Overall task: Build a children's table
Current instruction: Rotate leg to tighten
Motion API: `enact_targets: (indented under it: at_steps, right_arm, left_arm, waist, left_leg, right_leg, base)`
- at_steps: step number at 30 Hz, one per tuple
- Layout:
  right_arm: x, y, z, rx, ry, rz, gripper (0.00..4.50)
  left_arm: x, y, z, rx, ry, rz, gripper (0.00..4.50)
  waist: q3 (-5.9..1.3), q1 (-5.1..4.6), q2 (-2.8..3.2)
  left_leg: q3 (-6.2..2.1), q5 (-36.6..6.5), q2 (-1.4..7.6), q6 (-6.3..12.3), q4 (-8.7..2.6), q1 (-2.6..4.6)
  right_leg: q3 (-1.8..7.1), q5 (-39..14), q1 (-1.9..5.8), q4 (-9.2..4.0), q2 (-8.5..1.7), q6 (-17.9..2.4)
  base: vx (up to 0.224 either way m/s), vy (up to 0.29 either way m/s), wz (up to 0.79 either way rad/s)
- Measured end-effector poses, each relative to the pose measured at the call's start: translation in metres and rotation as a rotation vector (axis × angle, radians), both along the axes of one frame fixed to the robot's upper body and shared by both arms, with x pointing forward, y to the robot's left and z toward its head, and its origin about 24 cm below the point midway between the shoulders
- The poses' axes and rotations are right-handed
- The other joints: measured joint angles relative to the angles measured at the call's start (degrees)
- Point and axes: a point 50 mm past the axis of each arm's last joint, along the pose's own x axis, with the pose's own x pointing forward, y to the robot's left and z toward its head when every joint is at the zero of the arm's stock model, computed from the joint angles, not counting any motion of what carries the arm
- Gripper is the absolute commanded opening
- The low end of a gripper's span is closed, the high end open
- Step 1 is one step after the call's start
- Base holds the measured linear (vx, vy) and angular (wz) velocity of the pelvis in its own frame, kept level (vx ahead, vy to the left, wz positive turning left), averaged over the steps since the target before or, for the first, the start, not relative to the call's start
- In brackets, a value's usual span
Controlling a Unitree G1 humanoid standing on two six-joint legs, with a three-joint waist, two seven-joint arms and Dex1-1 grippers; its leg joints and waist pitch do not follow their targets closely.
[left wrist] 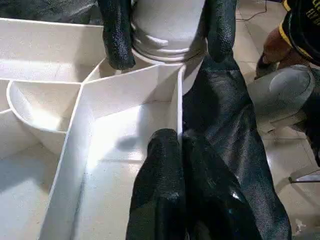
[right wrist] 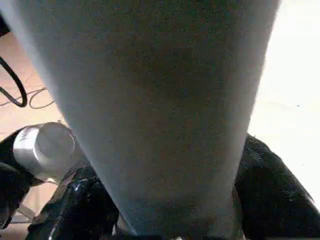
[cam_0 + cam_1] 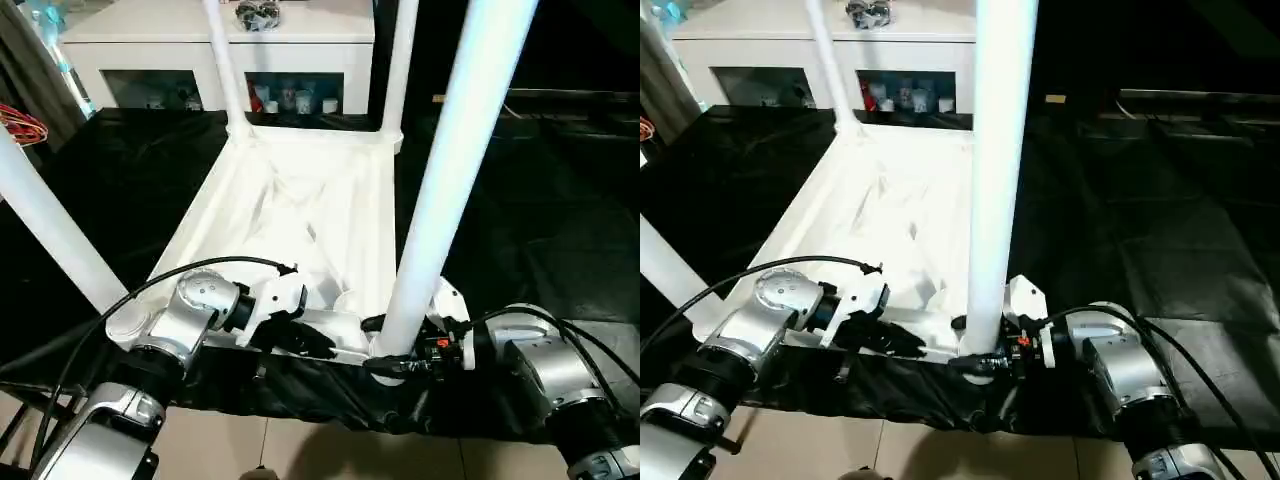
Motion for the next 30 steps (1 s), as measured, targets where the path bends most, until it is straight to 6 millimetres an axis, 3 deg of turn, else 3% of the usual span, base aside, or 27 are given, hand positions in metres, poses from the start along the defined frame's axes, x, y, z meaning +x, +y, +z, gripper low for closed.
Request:
enact_targets:
  at_steps: [8, 15, 22, 28, 29, 30]
  right_arm:
    - [-0.001, 0.000, -0.004, 0.056, 0.003, -0.098, 2.60]
    - [0.017, 0.008, -0.012, 0.109, -0.028, -0.404, 2.53]
    - [0.045, 0.021, -0.016, 0.087, -0.051, -0.761, 2.53]
    - [0.056, 0.022, -0.016, 0.067, -0.066, -0.916, 2.53]
    - [0.056, 0.021, -0.016, 0.067, -0.069, -0.920, 3.09]
    - [0.056, 0.021, -0.016, 0.067, -0.070, -0.922, 3.23]
  left_arm:
    - [0.002, -0.001, -0.001, -0.011, 0.003, 0.048, 0.00]
    - [0.012, -0.009, -0.003, 0.007, -0.052, 0.200, 0.00]
    - [0.022, -0.021, -0.005, 0.016, -0.096, 0.385, 0.00]
    - [0.024, -0.037, -0.006, 0.016, -0.134, 0.466, 0.00]
    - [0.024, -0.039, -0.006, 0.017, -0.140, 0.467, 0.00]
    - [0.023, -0.040, -0.006, 0.019, -0.149, 0.468, 0.00]
  waist:
    - [-0.01, 0.16, -0.01]
    - [0.11, -1.13, -0.20]
    - [0.12, -3.63, -0.44]
    - [-0.11, -3.87, -0.17]
    - [-0.17, -3.85, -0.09]
    - [-0.18, -3.85, -0.08]
  left_leg:
    - [0.00, -0.01, 0.02, -0.05, 0.13, 0.00]
    - [0.00, 0.08, 0.03, -0.22, 0.18, 0.46]
    - [-0.05, 0.09, -0.02, -0.24, 0.10, 0.64]
    - [-0.06, 0.09, -0.09, -0.24, 0.11, 0.75]
    - [-0.06, 0.09, -0.10, -0.24, 0.09, 0.79]
    - [-0.06, 0.08, -0.12, -0.24, 0.04, 0.84]
  right_leg:
    - [0.03, 0.00, -0.02, 0.18, 0.00, 0.00]
    - [0.11, -0.11, 0.26, 0.57, -0.01, 0.21]
    - [0.06, -0.12, 0.43, 0.31, 0.00, 0.22]
    - [0.16, -0.11, 0.68, 0.19, -0.01, 0.22]
    - [0.17, -0.11, 0.73, 0.20, 0.00, 0.21]
    - [0.18, -0.11, 0.76, 0.19, -0.01, 0.21]
  base:
    - [0.000, 0.000, 0.00]
    - [0.000, 0.000, 0.00]
    - [0.000, 0.000, 0.00]
    - [0.000, 0.000, 0.00]
    - [0.000, 0.000, 0.00]
    - [0.000, 0.000, 0.00]
